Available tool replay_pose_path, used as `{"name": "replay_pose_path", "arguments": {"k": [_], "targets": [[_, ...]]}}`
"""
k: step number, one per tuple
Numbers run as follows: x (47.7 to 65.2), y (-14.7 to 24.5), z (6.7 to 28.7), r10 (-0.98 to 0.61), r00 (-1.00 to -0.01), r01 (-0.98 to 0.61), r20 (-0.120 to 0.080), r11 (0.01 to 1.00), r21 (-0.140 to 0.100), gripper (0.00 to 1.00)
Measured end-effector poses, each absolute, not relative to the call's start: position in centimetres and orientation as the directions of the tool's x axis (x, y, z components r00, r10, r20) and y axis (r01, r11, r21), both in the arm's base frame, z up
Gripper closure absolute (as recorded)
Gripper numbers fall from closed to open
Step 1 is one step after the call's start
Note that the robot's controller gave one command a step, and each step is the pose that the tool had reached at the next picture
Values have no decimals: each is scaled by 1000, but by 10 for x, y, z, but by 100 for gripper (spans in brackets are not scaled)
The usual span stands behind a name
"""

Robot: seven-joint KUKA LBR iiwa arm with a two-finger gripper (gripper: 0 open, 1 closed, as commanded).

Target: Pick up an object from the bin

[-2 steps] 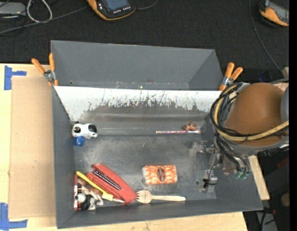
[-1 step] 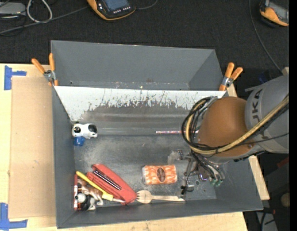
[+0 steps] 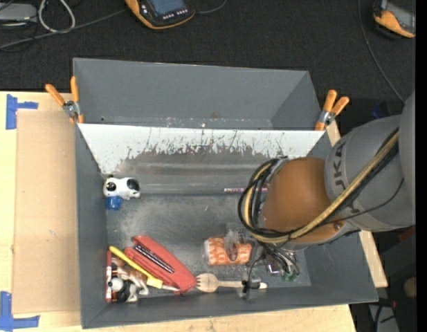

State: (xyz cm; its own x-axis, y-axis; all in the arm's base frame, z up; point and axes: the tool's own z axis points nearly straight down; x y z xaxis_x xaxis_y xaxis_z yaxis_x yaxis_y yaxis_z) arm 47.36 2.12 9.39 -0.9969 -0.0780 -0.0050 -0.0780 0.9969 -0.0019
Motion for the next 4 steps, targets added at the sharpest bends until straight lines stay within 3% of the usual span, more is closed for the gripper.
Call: {"name": "replay_pose_path", "arguments": {"k": [1,2,3,4], "targets": [[493,46,74,111,-994,111,-3,994,0,0],[474,61,70,91,-996,91,-10,996,0,100],[474,61,71,90,-996,90,-10,996,-1,100],[470,71,138,82,-997,82,-1,997,-2,100]]}}
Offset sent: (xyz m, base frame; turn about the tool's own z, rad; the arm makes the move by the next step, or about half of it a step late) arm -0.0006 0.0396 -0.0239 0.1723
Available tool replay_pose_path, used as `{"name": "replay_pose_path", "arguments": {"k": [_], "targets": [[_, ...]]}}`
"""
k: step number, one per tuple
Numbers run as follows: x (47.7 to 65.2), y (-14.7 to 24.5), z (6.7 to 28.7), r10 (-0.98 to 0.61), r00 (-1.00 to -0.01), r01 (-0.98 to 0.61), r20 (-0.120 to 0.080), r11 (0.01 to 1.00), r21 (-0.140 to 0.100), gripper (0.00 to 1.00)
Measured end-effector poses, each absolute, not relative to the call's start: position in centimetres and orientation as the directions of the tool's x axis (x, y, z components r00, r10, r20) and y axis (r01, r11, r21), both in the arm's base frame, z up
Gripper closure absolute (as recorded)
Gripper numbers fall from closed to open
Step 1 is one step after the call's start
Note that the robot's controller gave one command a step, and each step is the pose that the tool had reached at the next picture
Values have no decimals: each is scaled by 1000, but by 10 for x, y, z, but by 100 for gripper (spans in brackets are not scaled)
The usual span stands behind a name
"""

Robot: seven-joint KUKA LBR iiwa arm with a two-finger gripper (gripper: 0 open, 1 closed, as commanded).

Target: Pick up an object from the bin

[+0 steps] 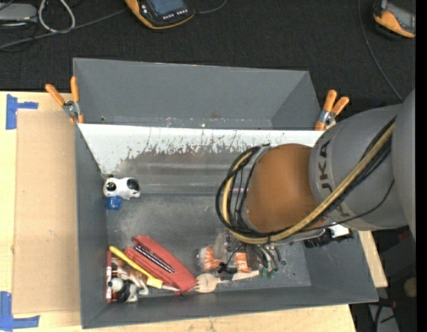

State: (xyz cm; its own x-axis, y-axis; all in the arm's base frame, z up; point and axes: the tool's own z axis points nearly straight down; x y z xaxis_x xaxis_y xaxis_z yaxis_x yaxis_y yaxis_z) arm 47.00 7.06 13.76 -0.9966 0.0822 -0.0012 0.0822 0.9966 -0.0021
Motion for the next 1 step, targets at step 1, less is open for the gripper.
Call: {"name": "replay_pose_path", "arguments": {"k": [1], "targets": [[472,76,195,-158,-987,-158,3,987,-2,100]]}}
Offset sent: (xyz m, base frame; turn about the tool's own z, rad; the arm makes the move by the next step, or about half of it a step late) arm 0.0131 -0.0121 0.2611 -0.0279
